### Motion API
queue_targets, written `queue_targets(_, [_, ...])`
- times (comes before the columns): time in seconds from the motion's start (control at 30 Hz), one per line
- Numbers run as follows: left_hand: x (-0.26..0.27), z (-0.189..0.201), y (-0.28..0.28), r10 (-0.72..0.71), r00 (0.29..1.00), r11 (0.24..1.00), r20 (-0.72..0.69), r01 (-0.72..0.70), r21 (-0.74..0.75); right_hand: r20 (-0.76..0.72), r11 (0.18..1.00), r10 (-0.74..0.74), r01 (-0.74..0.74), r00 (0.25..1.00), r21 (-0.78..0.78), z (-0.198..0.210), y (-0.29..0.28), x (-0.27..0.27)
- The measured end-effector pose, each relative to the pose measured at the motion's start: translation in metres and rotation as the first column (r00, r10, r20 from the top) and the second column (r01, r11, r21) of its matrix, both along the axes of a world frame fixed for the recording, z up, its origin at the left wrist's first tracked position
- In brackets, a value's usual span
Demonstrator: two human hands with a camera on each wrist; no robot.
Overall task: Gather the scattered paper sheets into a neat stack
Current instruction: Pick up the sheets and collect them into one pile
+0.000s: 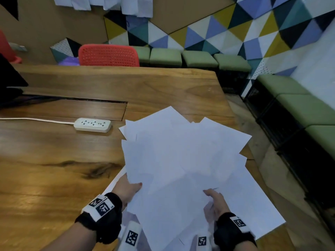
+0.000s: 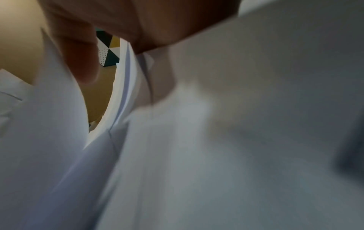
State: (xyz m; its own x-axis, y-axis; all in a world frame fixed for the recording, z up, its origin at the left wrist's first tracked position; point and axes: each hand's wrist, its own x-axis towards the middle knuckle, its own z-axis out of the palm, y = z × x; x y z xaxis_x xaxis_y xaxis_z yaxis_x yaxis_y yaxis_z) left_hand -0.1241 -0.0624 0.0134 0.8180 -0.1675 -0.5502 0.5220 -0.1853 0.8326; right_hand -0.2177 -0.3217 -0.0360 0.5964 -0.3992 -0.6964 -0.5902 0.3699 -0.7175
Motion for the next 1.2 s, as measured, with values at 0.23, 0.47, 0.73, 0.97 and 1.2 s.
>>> queue_targets(0.23, [0.003,0.003,0.021,-0.180,0.984,0.984,-0.017,0.180,0.007,-0.029,0.989,0.004,-0.008,1.000,-0.148,-0.015,-0.001,0.001])
queue_targets(0.47, [0.035,-0.001,0.070,-0.195,0.969,0.976,-0.153,0.207,0.064,-0.051,0.985,0.059,-0.066,0.997,-0.160,-0.021,-0.007,-0.001])
queue_targets(0.73, [0.060,0.017,0.086,-0.464,0.850,0.746,-0.250,0.528,0.406,-0.002,0.992,0.100,-0.100,0.995,-0.082,-0.009,-0.007,-0.003])
queue_targets(0.97, [0.072,0.009,0.046,-0.319,0.947,0.899,-0.048,0.318,0.302,0.014,0.986,0.155,-0.154,0.988,-0.067,-0.011,-0.008,-0.001])
queue_targets(1.2, [0.069,-0.011,0.010,-0.313,0.950,0.931,0.000,0.306,0.199,0.009,0.999,0.048,-0.048,0.999,0.009,-0.013,-0.009,-0.002])
